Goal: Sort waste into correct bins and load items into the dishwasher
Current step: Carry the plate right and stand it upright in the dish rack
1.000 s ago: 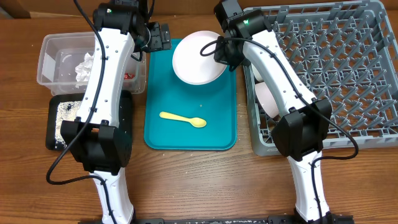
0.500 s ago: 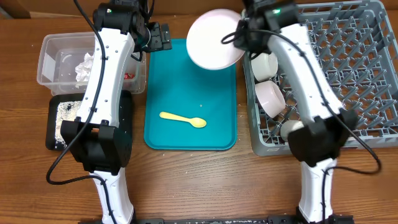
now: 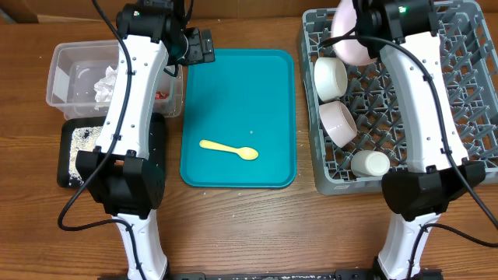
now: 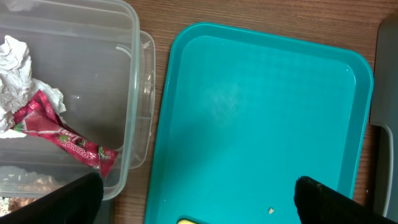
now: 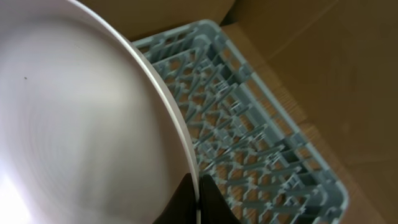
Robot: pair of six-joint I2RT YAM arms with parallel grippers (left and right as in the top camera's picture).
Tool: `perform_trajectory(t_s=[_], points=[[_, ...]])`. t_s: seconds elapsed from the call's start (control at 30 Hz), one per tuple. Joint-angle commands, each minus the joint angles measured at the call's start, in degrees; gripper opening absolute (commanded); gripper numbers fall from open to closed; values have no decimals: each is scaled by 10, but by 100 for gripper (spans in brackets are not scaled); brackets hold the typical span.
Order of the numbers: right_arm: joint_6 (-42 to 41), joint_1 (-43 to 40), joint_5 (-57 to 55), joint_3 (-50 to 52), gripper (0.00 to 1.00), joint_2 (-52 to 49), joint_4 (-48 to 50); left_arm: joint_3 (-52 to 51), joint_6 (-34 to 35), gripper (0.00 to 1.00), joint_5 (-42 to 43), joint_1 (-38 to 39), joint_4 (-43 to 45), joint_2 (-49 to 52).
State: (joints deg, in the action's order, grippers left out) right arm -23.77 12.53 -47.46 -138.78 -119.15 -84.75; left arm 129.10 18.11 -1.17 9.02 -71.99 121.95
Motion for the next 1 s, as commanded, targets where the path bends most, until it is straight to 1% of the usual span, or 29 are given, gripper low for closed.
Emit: perform_trajectory(t_s=[0.0, 0.07, 0.17, 0.23, 0.3, 0.4, 0.47, 0.7, 0.97], points=[[52, -17, -74, -11, 4, 5, 26, 4, 3, 100, -5, 3, 1, -1], [99, -29, -74, -11, 4, 2, 62, 4, 3, 100, -5, 3, 1, -1], [138, -44, -74, -10, 4, -3, 101, 4, 3, 100, -5, 3, 1, -1], [156, -58, -72, -10, 7, -8, 121, 4, 3, 100, -5, 3, 1, -1], [174, -66, -54, -8, 4, -12, 126, 4, 3, 100, -5, 3, 1, -1], [196, -77, -33, 8, 4, -17, 144, 4, 3, 100, -5, 3, 1, -1], [198, -78, -33, 26, 4, -21, 155, 4, 3, 100, -5, 3, 1, -1], [198, -77, -33, 66, 4, -44, 154, 4, 3, 100, -5, 3, 1, -1], [193, -77, -33, 124, 4, -47, 151, 4, 3, 100, -5, 3, 1, -1]])
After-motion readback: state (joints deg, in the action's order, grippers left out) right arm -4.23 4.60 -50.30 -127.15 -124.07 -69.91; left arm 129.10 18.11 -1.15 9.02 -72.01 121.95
